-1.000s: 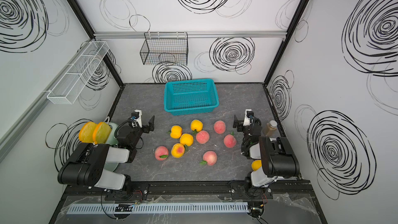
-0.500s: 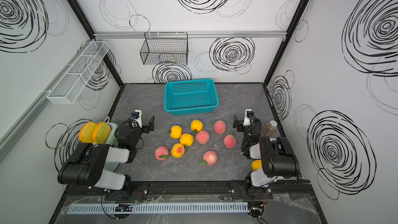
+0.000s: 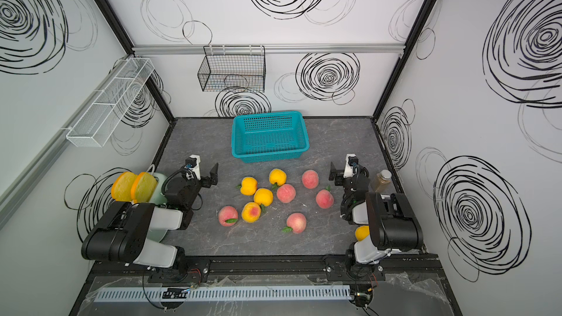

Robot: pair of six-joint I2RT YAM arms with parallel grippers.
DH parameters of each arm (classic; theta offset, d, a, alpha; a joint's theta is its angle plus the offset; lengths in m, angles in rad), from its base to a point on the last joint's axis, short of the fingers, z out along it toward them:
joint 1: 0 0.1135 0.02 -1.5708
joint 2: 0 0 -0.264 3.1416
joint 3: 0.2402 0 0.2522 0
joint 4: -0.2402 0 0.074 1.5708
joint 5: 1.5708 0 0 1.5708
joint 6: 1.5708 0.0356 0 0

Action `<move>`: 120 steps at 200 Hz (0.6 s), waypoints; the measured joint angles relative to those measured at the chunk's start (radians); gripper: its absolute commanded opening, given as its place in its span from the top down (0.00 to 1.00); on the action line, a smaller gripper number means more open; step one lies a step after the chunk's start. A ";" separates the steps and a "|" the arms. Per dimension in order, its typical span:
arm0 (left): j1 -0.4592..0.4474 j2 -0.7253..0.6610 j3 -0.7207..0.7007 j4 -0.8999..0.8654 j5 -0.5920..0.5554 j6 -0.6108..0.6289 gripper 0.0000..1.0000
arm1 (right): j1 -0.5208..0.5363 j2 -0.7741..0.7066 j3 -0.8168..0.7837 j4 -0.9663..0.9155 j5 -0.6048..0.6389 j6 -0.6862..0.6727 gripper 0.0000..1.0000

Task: Put the peaches into the basket
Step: Pick up the peach from the center of the board.

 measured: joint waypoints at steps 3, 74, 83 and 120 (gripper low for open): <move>0.000 0.000 0.000 0.000 0.000 0.000 0.02 | 0.000 0.000 0.000 0.000 0.000 0.000 0.01; 0.000 0.000 0.000 0.000 0.000 0.000 0.02 | 0.024 -0.013 -0.027 0.006 0.026 -0.018 0.01; 0.000 0.000 0.000 0.000 0.000 0.000 0.02 | 0.024 -0.013 -0.027 0.008 0.028 -0.019 0.01; -0.003 -0.001 -0.005 0.001 -0.011 0.001 0.02 | 0.043 -0.053 -0.054 0.015 0.090 -0.020 0.01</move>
